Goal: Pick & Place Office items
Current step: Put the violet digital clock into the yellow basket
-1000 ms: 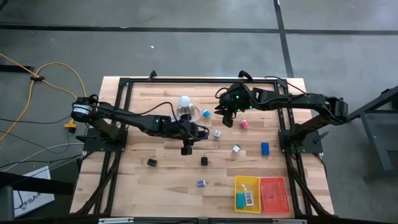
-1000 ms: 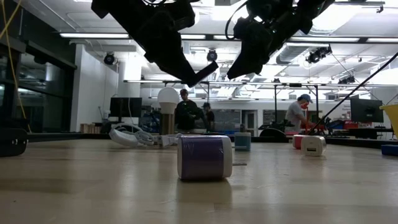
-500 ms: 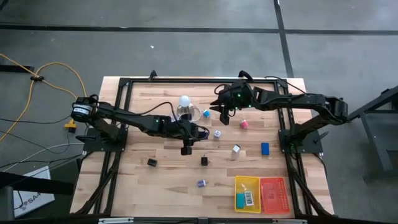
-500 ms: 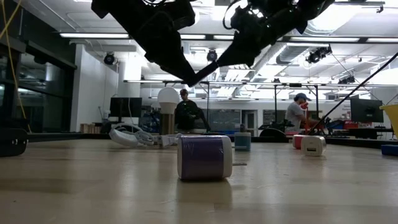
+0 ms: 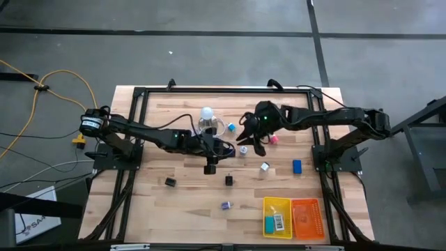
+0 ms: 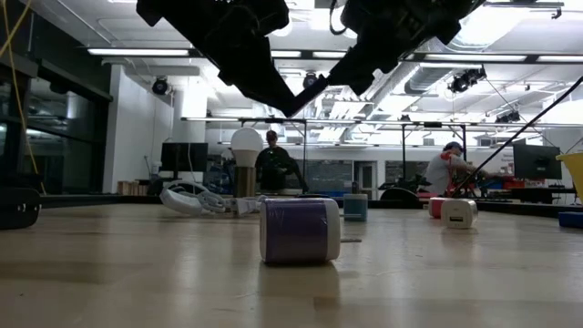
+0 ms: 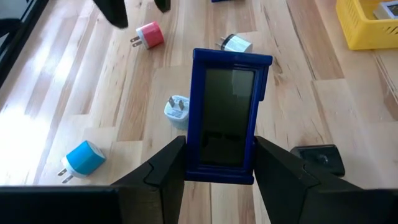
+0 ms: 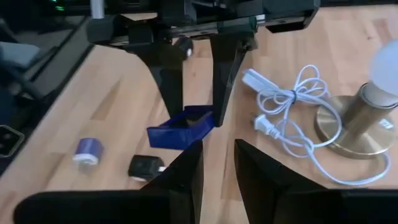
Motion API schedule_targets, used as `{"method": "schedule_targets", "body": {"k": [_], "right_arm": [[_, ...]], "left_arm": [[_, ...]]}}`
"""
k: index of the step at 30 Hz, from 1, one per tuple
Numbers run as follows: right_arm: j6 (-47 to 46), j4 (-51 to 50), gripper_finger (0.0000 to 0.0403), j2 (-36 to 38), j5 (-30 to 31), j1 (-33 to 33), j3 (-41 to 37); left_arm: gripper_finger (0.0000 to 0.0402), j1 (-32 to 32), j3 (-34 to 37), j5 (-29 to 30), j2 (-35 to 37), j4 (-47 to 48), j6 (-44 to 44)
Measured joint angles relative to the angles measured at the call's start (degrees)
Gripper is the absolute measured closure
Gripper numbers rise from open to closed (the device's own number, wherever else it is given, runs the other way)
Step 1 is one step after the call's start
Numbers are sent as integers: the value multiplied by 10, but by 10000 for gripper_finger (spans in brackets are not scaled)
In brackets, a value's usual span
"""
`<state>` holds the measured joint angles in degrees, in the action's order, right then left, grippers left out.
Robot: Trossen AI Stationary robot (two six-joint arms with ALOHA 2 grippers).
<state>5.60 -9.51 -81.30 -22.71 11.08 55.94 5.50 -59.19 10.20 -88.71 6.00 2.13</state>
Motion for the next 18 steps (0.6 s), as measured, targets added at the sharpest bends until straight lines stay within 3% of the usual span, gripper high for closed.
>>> {"method": "schedule_targets", "body": {"k": [4,10,18], "right_arm": [[1,3,325,0,35,-23,0],[34,-1,325,0,42,-44,0],[35,-19,315,0,110,-65,0]], "left_arm": [[242,0,0,0,0,0,0],[242,0,0,-1,0,0,0],[242,0,0,-2,0,0,0]]}}
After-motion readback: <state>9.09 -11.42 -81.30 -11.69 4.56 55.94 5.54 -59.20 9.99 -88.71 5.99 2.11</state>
